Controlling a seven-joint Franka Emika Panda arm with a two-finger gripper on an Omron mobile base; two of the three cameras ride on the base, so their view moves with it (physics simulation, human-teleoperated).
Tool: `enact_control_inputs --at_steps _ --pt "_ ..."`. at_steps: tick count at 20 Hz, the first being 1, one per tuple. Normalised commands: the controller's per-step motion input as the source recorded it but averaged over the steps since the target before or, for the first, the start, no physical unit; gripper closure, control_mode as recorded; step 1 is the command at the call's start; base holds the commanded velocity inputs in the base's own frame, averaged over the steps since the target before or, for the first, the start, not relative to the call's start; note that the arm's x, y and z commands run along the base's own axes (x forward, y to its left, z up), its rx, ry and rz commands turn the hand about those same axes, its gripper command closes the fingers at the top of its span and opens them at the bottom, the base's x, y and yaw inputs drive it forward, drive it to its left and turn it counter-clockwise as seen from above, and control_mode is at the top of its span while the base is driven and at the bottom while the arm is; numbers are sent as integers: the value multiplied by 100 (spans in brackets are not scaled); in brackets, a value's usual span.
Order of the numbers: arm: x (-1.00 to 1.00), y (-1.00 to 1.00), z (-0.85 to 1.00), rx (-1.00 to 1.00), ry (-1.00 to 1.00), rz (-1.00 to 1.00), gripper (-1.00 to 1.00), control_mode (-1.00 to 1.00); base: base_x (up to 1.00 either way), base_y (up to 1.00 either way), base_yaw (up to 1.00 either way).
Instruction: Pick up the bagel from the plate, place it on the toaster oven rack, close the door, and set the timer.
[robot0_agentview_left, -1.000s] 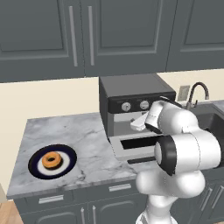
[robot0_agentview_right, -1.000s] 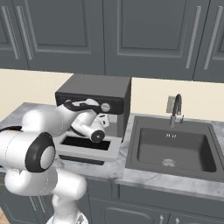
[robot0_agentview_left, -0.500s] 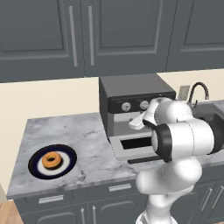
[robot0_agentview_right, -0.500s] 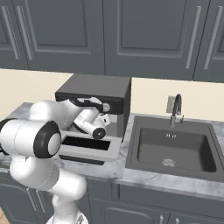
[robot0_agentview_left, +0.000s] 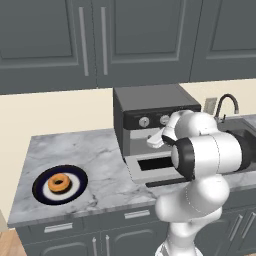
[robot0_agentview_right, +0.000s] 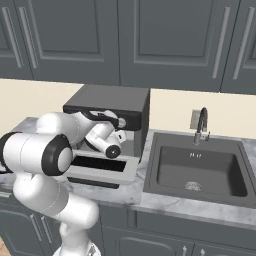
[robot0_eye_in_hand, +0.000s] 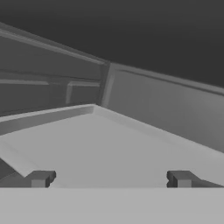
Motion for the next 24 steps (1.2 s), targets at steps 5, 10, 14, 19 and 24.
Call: enact_control_inputs --at_steps 5,10,14,19,24 --pt "16 0 -21 -6 6 0 -100 -100 0 0 0" --pt "6 0 -22 -6 18 0 -100 -100 0 0 0" --pt "2 0 -24 -6 23 0 -100 -100 0 0 0" --pt "11 1 -17 -6 22 0 -100 -100 0 0 0" --pt "7 1 -25 -7 20 0 -100 -100 0 0 0"
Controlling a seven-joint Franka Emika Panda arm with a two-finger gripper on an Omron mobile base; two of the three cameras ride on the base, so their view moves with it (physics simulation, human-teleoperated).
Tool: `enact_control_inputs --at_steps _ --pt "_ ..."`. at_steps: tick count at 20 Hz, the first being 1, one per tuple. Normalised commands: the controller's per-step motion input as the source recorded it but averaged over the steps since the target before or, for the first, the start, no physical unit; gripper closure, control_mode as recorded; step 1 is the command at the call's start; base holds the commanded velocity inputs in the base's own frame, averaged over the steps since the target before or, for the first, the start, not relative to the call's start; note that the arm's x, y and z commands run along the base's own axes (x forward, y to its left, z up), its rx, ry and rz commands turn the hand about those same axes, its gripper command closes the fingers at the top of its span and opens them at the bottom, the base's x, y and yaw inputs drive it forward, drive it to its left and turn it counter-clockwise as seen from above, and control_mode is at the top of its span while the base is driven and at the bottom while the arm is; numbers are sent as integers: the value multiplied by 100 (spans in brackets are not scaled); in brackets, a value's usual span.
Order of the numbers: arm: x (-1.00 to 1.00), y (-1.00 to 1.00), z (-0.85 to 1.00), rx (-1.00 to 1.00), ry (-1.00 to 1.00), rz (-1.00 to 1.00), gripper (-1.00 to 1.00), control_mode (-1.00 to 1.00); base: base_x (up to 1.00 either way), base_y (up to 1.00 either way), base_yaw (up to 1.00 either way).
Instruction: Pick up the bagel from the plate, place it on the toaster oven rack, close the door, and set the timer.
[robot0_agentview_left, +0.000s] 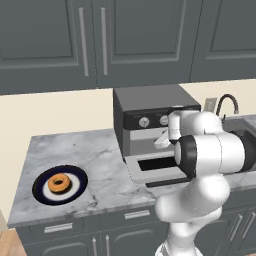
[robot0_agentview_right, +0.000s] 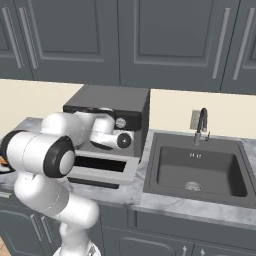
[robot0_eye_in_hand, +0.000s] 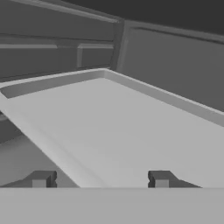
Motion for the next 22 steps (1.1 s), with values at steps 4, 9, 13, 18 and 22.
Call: enact_control_inputs --at_steps 4,9,13,18,22 --pt "0 4 -40 -7 31 0 -100 -100 0 0 0" --pt "-25 10 -55 -8 33 0 -100 -100 0 0 0" --pt "-44 14 -56 -6 36 0 -100 -100 0 0 0" --pt "-63 18 -55 -8 37 -1 -100 -100 0 0 0" --pt "-83 14 -52 -7 35 0 -100 -100 0 0 0"
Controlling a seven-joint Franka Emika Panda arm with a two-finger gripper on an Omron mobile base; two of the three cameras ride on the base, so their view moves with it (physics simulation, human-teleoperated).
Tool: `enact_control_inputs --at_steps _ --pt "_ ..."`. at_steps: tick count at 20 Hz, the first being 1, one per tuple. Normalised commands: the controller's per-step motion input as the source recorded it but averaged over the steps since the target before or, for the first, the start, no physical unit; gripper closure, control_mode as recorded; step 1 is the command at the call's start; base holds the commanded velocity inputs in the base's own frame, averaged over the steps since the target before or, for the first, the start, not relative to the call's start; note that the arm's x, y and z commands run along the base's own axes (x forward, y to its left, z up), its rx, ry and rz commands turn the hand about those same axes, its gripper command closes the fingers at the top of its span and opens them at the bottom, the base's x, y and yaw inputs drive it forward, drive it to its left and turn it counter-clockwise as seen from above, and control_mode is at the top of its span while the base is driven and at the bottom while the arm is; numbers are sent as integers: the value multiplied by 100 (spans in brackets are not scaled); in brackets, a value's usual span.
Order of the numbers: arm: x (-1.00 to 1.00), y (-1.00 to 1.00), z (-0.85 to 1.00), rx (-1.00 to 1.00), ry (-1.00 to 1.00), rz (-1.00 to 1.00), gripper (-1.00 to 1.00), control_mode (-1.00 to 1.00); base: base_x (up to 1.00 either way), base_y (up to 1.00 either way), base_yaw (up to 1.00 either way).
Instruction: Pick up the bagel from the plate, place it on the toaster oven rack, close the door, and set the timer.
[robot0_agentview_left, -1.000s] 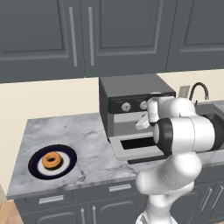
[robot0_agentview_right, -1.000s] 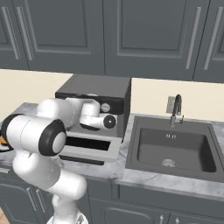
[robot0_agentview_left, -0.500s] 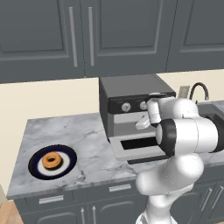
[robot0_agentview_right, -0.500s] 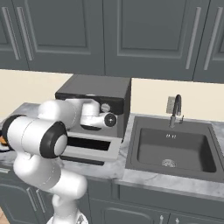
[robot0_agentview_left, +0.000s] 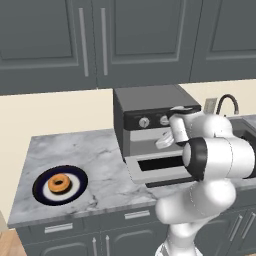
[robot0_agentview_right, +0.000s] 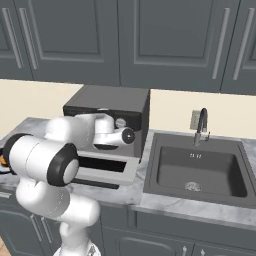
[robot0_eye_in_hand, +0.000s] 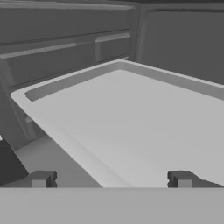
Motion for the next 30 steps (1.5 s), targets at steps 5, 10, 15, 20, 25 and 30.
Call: enact_control_inputs --at_steps 5,10,15,20,25,30 --pt "-98 8 -49 -5 39 0 -100 -100 0 0 0" --pt "-100 9 -47 -3 44 -1 -100 -100 0 0 0" --pt "-100 10 -43 -1 43 -3 -100 -100 0 0 0" --pt "-100 11 -58 0 33 -4 -100 -100 0 0 0" --pt "-100 8 -66 0 24 -4 -100 -100 0 0 0" --pt "-100 9 -62 0 25 -6 -100 -100 0 0 0"
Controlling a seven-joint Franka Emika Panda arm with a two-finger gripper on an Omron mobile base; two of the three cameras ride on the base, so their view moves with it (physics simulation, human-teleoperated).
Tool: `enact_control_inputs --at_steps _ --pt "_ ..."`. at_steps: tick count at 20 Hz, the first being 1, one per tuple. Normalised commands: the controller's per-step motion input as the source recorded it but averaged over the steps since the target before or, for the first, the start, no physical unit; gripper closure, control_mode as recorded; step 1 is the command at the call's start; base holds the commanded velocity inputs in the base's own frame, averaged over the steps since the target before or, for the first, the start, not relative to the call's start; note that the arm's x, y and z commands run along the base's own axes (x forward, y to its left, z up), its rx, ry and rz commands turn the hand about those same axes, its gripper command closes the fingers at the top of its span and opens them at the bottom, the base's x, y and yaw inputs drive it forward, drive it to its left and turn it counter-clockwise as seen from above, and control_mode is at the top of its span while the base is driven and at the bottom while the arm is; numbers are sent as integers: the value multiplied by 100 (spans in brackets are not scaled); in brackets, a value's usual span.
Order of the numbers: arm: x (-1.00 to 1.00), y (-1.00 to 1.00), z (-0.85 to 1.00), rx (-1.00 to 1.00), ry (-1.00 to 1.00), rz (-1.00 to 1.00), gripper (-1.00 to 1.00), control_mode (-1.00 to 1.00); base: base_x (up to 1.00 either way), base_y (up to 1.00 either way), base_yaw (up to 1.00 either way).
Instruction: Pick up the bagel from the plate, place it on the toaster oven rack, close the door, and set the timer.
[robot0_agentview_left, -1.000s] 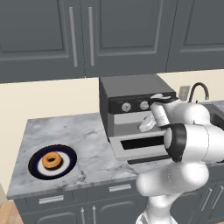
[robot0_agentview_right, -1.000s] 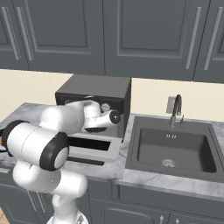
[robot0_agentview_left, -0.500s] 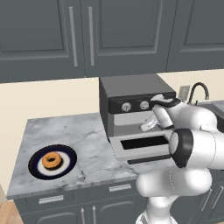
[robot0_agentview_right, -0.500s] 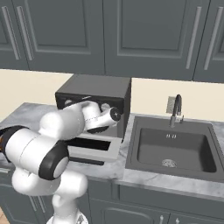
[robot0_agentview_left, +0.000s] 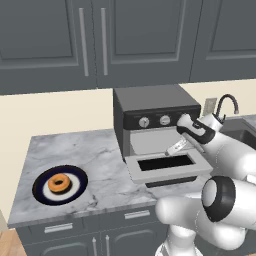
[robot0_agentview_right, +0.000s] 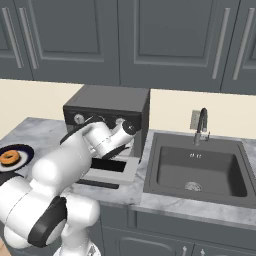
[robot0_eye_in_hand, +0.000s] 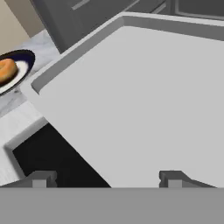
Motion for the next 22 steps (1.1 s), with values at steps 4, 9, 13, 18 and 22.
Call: enact_control_inputs --at_steps 4,9,13,18,22 --pt "-100 7 -52 0 30 -7 -100 -100 0 0 0" --pt "-98 12 -38 0 35 -8 -100 -100 0 0 0" --pt "-36 30 78 0 7 -8 -100 -100 0 0 0" --pt "-29 43 100 -4 0 -6 -100 -100 0 0 0" --pt "-37 46 100 -13 0 -2 -100 -100 0 0 0"
